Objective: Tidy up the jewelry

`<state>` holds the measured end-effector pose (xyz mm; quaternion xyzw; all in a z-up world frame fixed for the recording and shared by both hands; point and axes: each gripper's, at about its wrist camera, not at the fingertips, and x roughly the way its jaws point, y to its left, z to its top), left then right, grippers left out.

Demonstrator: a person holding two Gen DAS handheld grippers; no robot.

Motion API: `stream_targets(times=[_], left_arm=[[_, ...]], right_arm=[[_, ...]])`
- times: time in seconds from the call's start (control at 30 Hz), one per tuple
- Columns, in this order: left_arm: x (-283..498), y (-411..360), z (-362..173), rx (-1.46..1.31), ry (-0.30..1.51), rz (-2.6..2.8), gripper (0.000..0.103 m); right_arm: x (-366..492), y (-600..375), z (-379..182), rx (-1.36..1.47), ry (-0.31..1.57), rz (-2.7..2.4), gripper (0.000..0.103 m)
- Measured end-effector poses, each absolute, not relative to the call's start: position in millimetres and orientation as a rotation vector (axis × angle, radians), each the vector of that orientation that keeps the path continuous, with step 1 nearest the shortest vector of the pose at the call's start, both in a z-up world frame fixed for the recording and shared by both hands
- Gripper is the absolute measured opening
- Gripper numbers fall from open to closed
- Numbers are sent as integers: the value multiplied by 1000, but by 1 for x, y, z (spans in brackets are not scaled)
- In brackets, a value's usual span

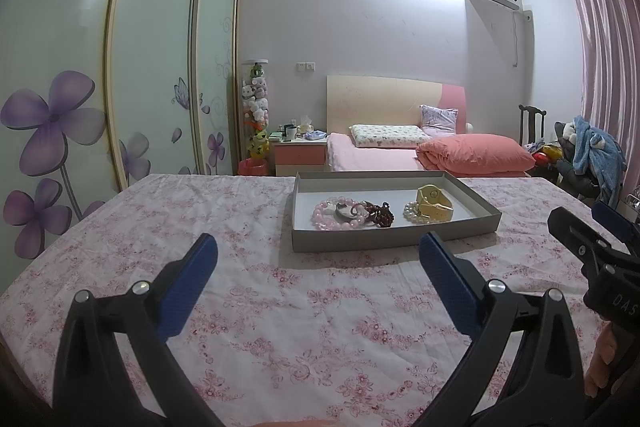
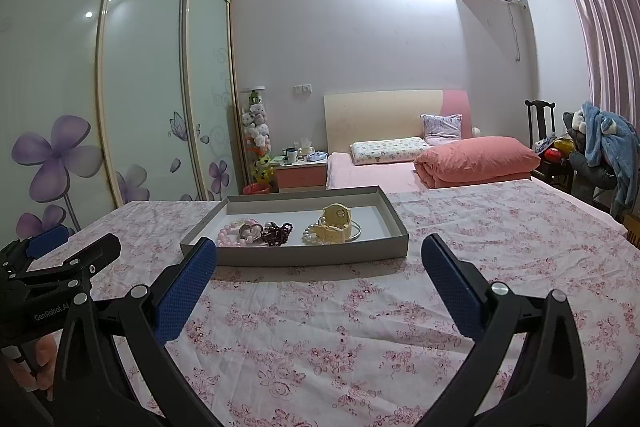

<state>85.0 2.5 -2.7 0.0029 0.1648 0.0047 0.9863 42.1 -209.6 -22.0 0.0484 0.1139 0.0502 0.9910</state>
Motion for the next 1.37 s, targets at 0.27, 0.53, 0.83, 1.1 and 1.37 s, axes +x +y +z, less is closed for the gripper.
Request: stream_targets(times=[0.27,0.53,0.83,1.1,1.37], left_arm=[[85,3,-2,6,332,10,98],[85,3,-2,7,332,10,98],[85,1,-4,10,330,13,98],[86,0,-3,14,331,6,98],[87,0,-2,11,337,1,98]], right_arm=[[42,-210,-21,96,228,101,101],[43,-209,-21,97,229,100,101],[43,-209,-20,98,230,101,101],[43,-208,-19,98,230,101,101],[42,-208,-19,98,231,100,101]])
